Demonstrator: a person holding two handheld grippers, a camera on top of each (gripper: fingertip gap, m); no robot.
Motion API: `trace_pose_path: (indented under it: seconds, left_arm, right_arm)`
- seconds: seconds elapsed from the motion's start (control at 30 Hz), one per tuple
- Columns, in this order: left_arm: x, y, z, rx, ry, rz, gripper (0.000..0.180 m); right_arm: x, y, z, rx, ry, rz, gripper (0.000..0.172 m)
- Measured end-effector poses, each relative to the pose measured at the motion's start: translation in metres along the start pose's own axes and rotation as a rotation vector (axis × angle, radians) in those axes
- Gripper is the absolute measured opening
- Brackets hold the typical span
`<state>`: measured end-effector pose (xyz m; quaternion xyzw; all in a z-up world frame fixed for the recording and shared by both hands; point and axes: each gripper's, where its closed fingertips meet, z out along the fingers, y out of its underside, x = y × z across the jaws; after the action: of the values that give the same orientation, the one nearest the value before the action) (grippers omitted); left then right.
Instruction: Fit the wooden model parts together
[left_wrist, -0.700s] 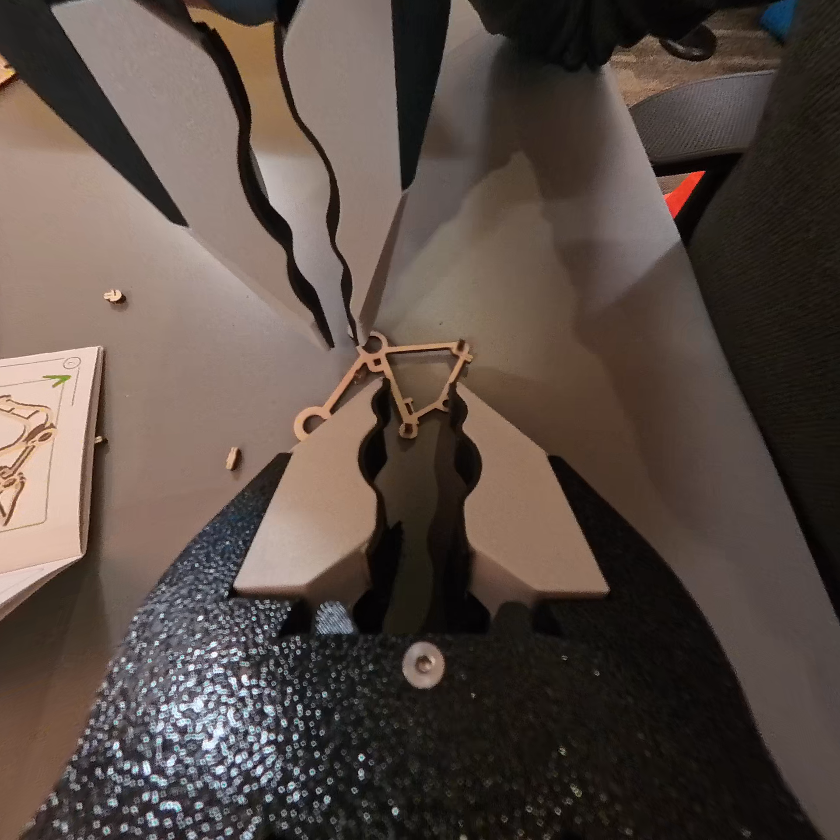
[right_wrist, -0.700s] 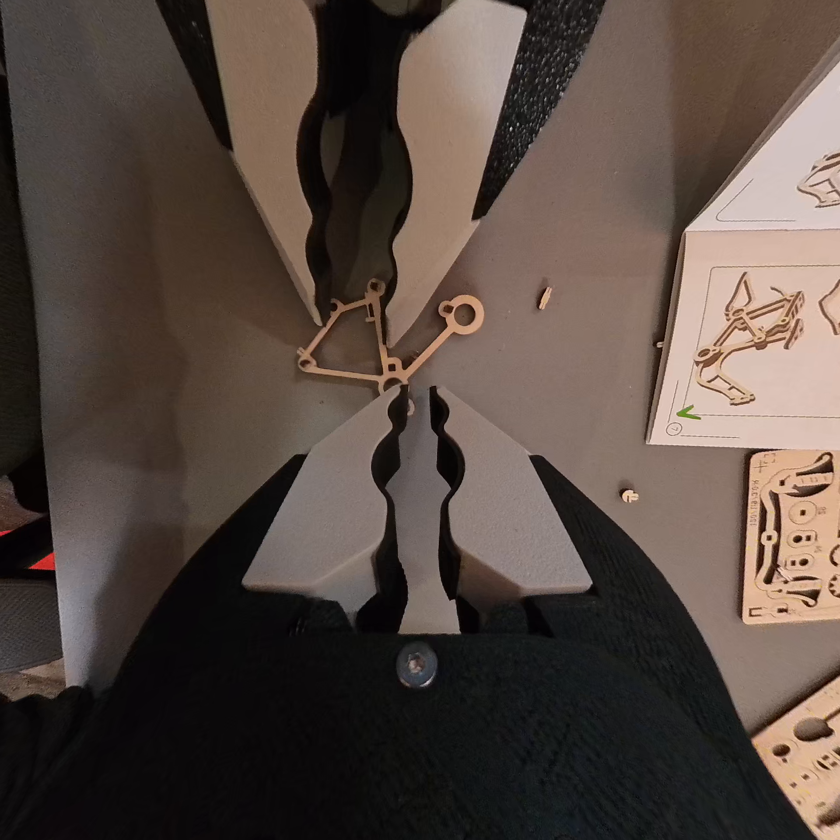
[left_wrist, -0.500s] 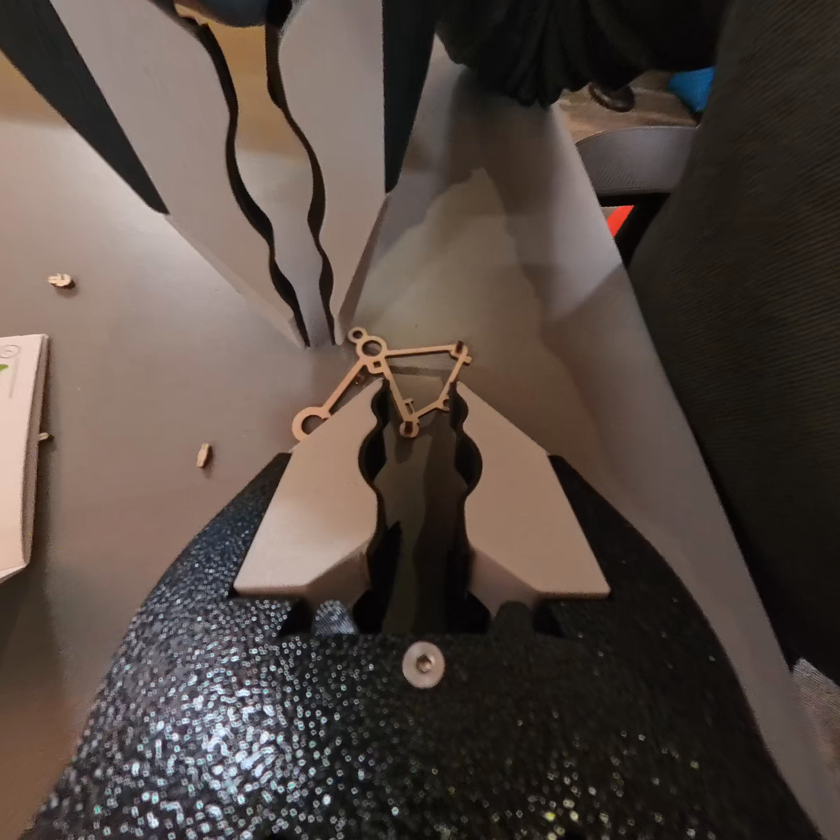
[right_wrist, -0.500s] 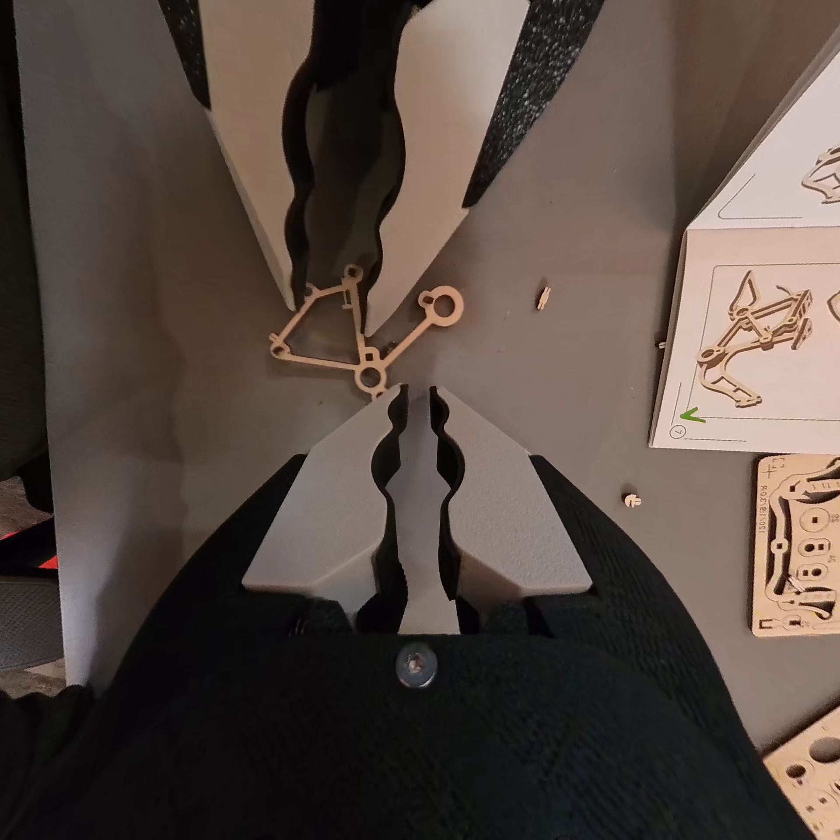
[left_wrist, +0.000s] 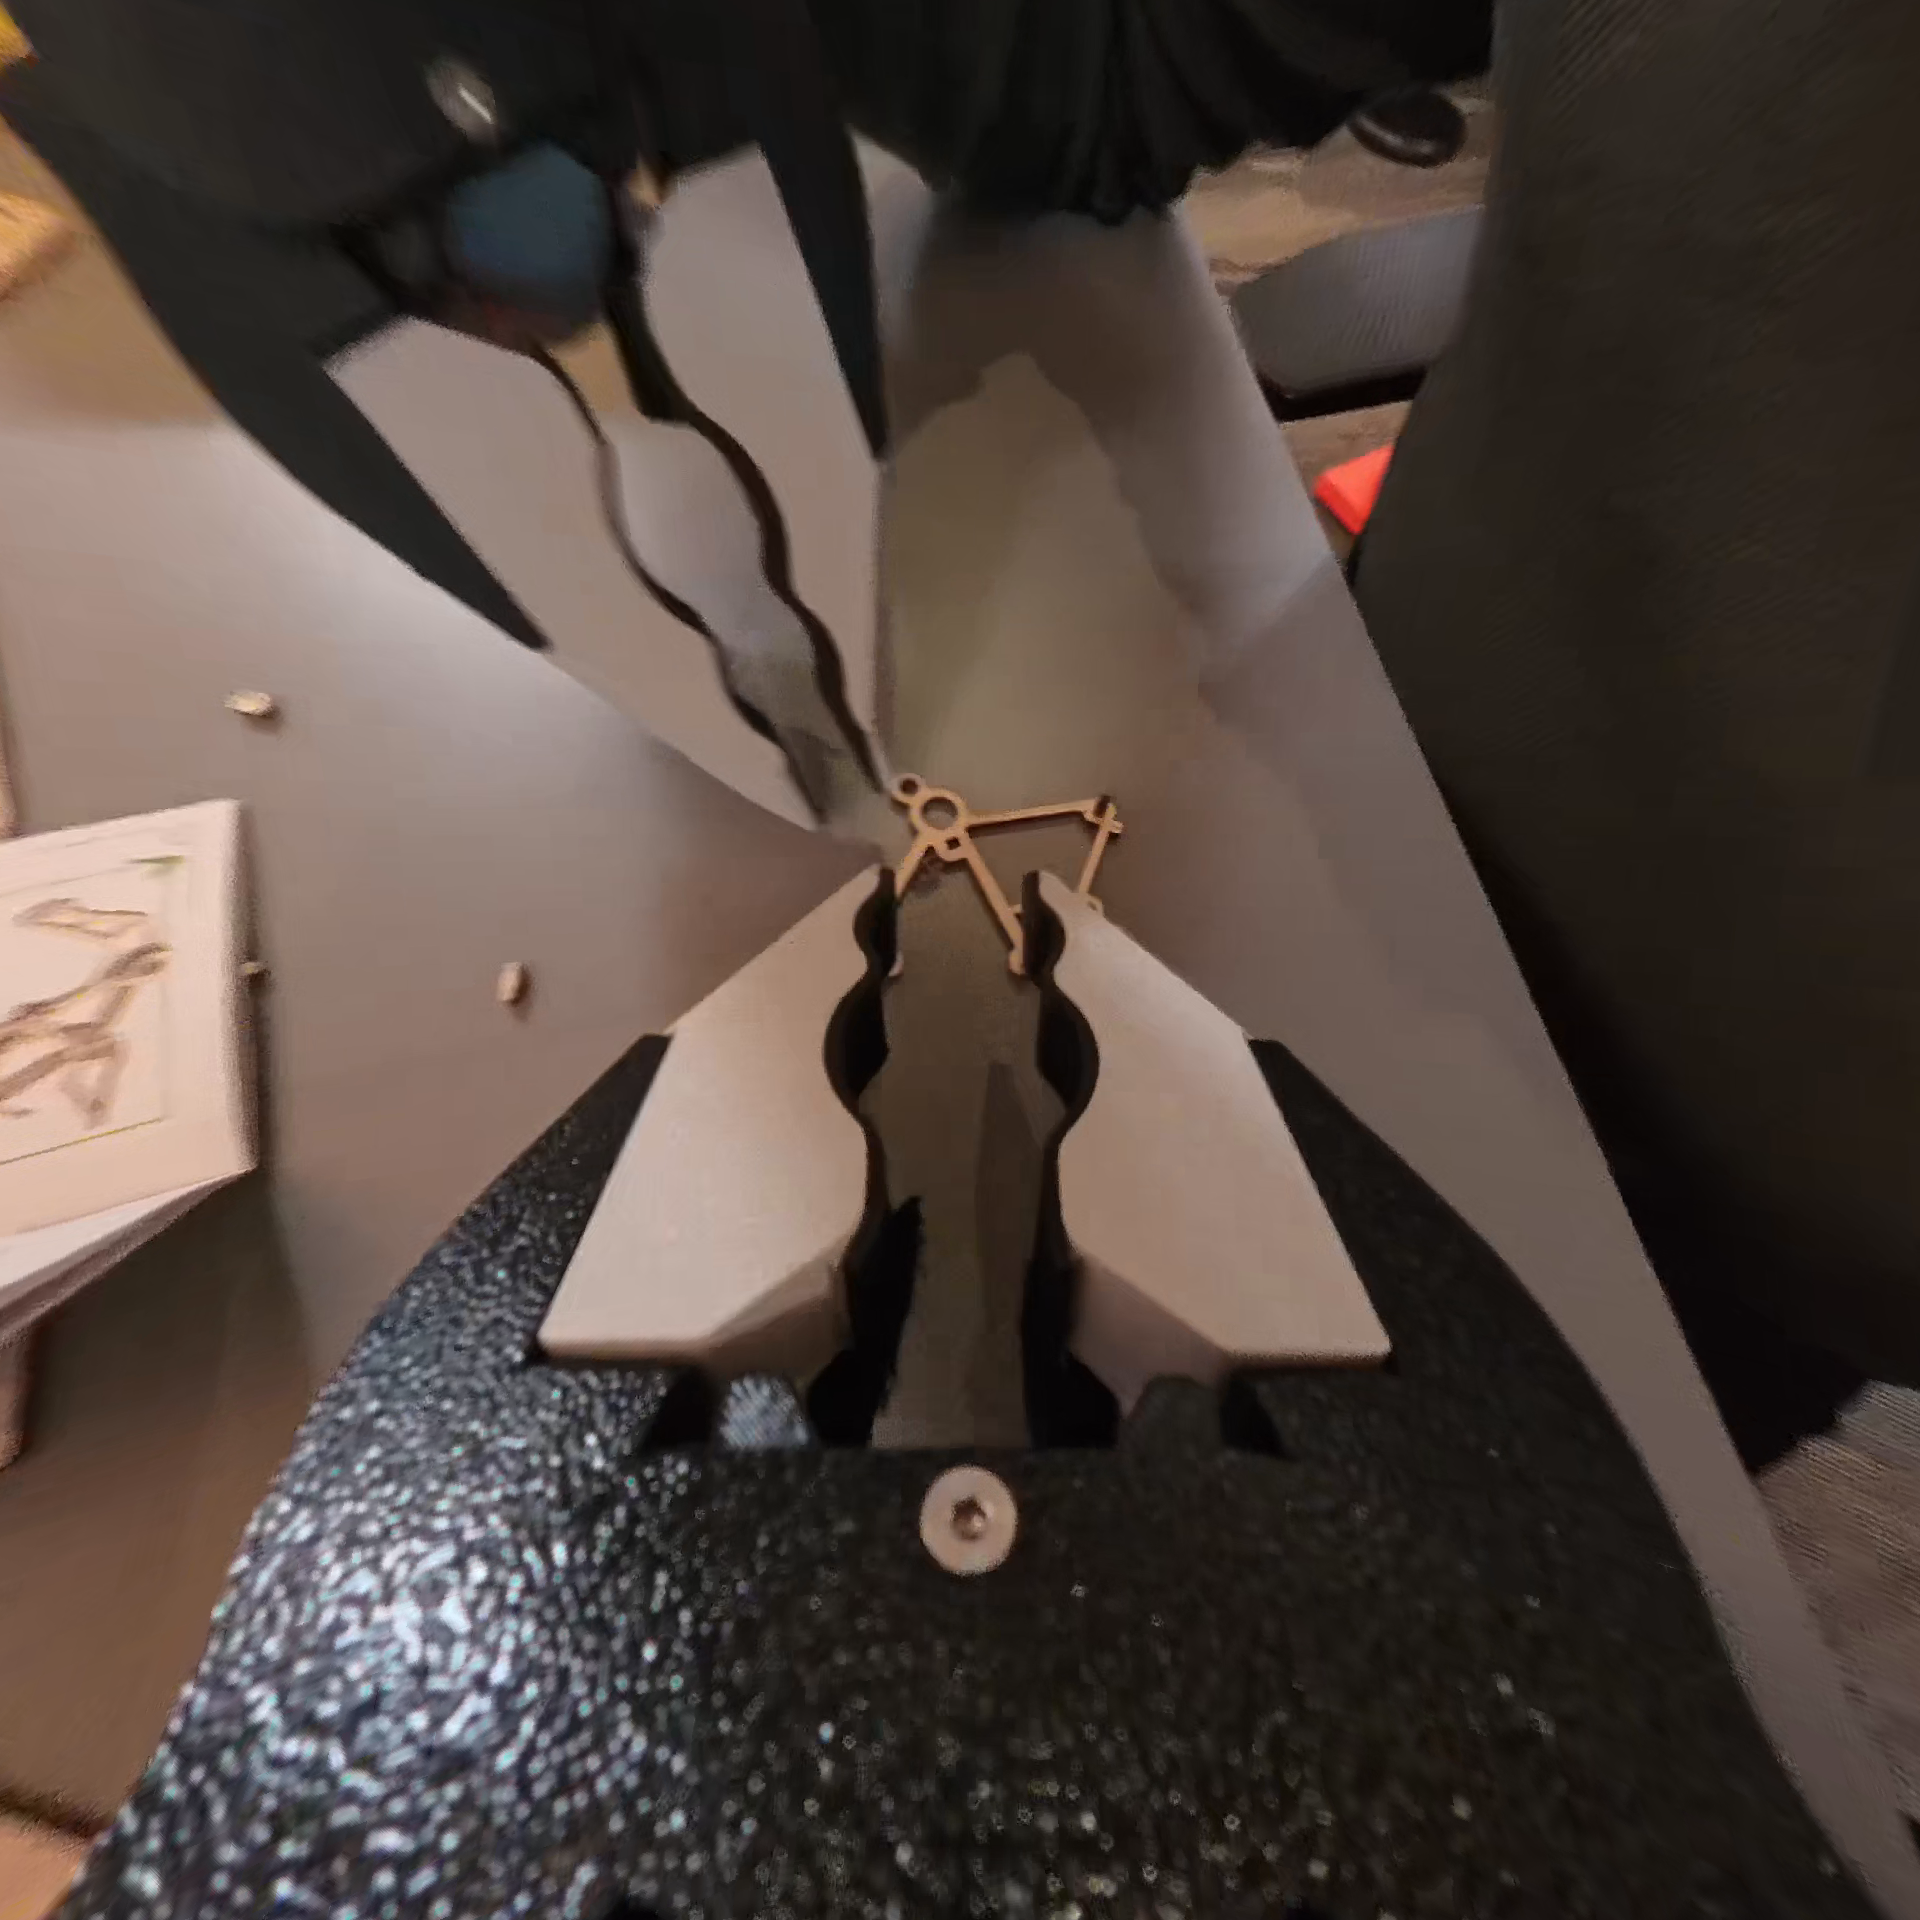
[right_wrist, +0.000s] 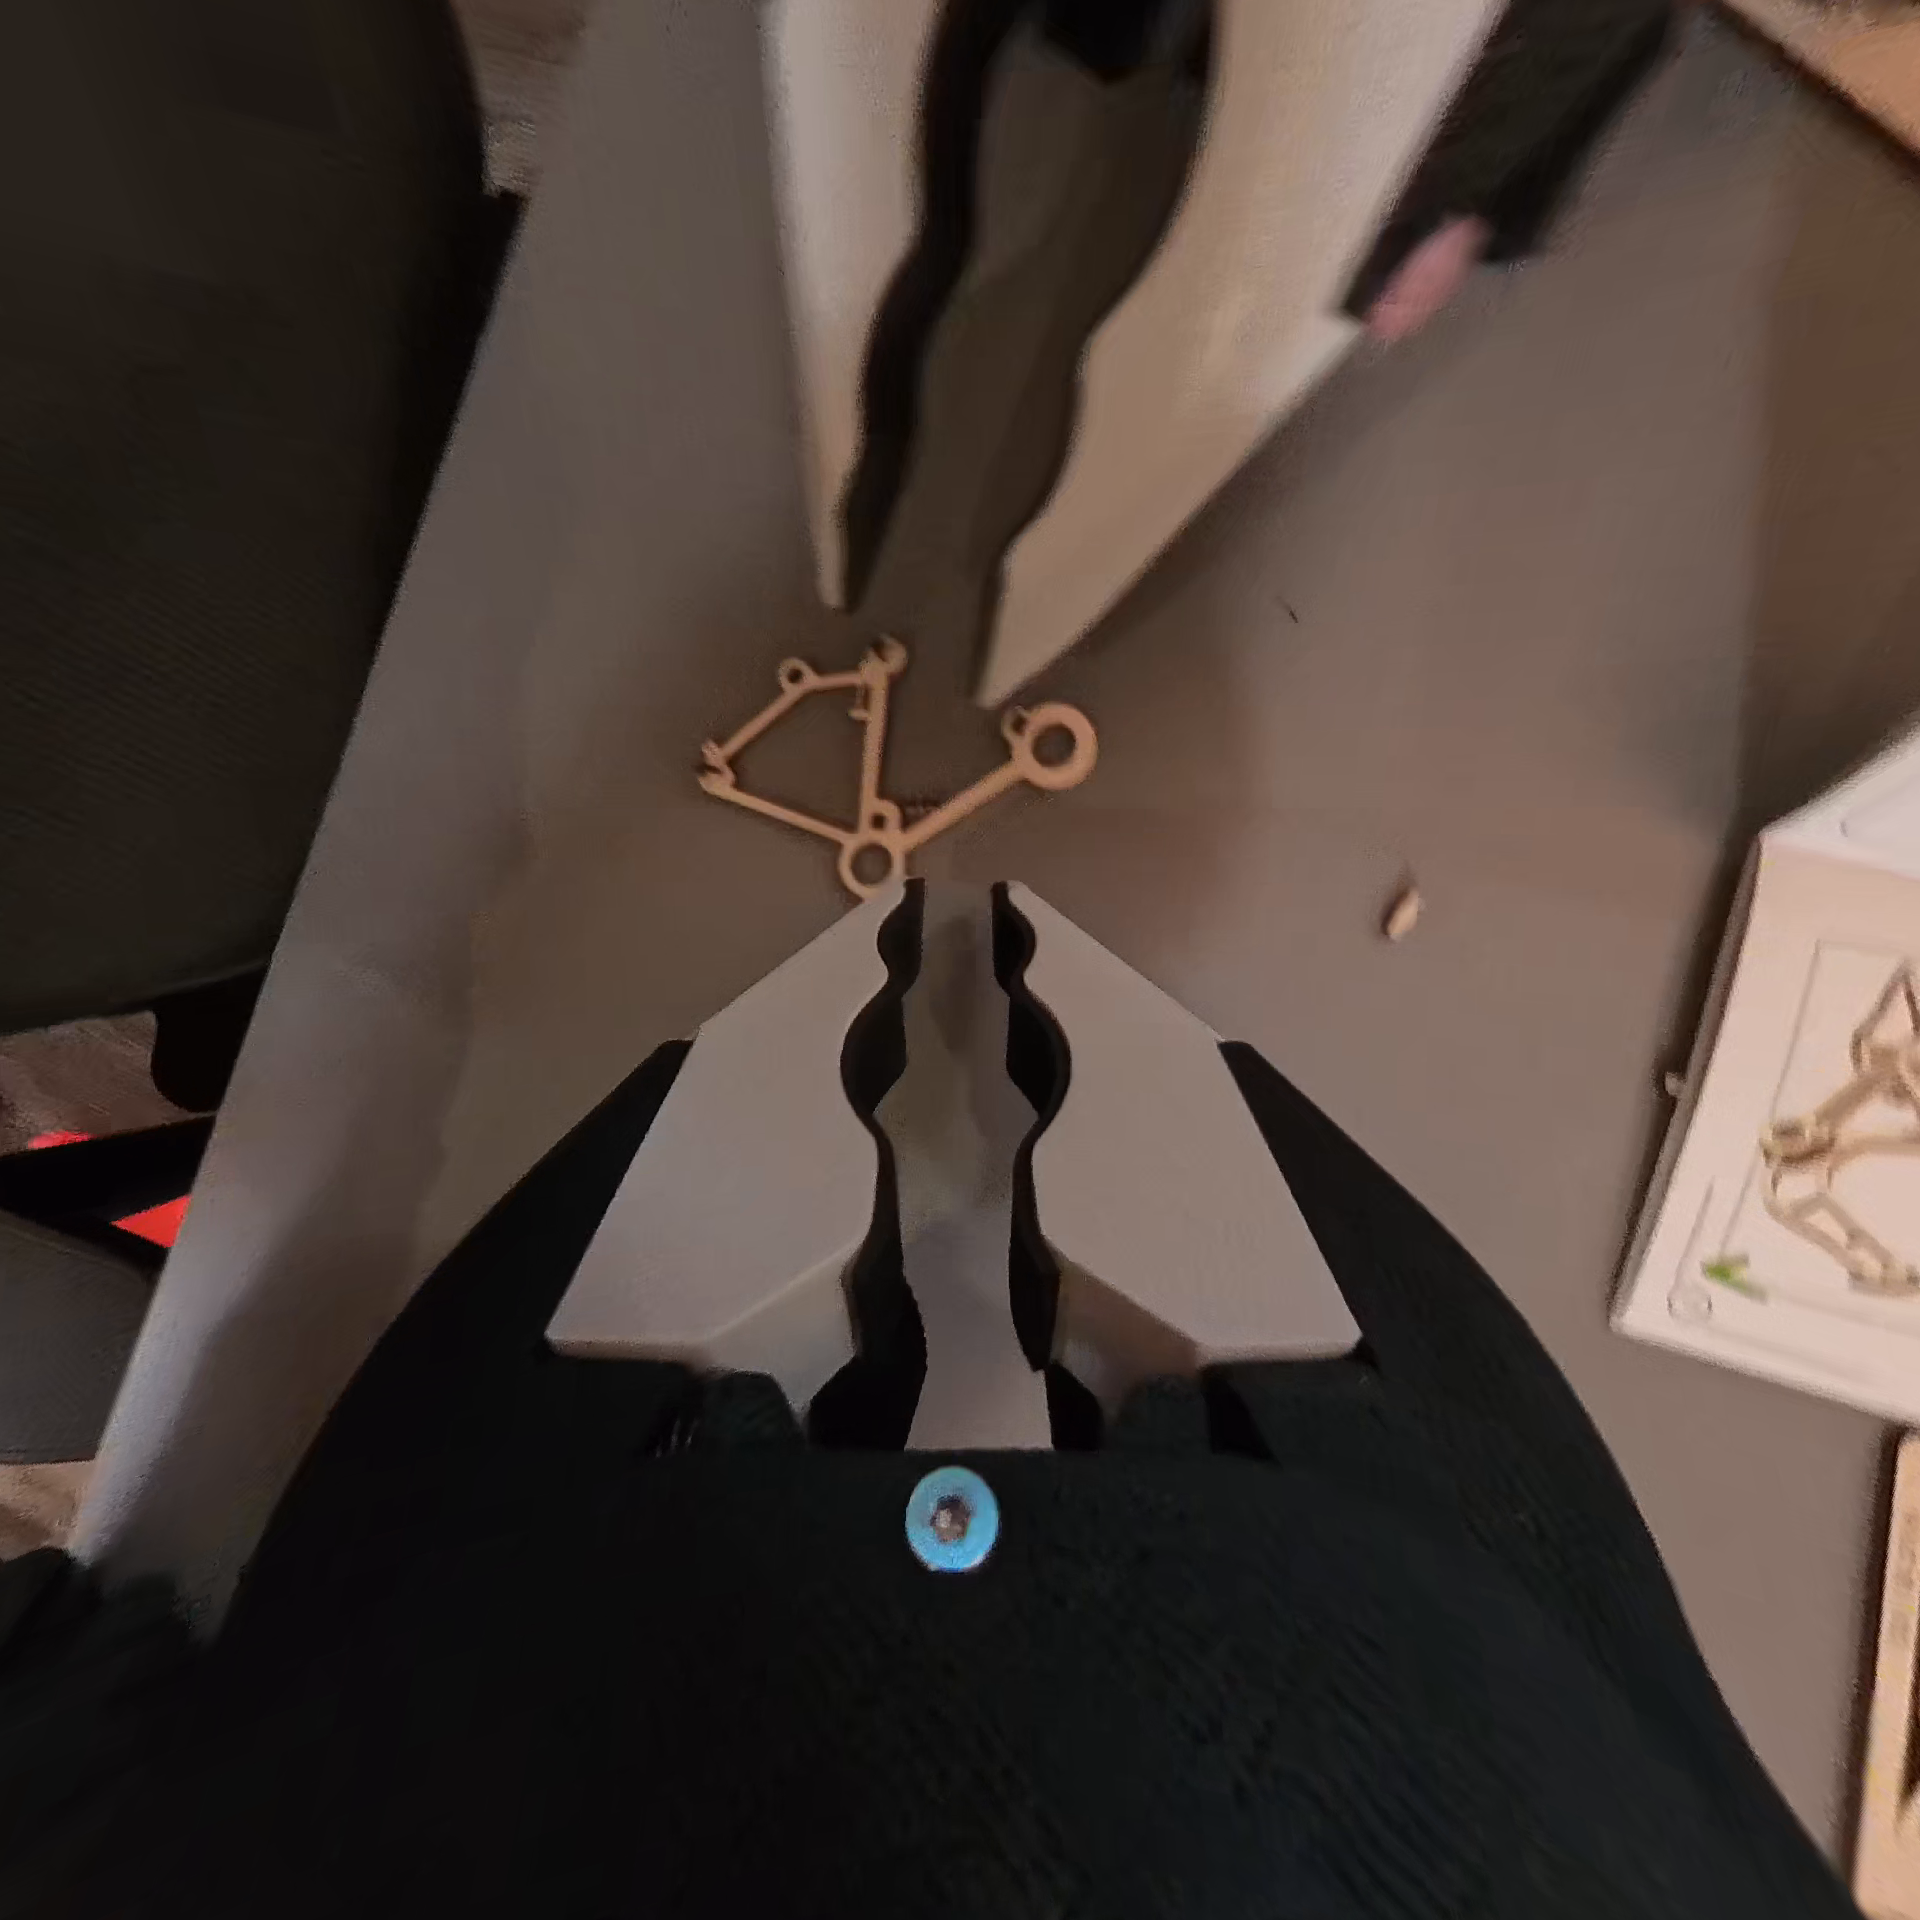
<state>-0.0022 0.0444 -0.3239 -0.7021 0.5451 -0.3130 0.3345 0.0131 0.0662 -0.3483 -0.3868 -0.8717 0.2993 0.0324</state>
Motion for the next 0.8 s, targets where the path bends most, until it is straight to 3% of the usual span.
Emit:
trace_pose_path:
  seconds: [0.2, 0.8]
  left_arm:
    - [-0.006, -0.008, -0.025, 0.155, -0.13, 0.084, 0.021]
    - [-0.005, 0.003, -0.013, 0.129, -0.096, 0.051, 0.025]
  right_arm:
    - [-0.006, -0.011, 0.009, 0.035, -0.003, -0.094, 0.008]
    - [-0.006, -0.01, 0.016, 0.009, 0.013, -0.132, 0.002]
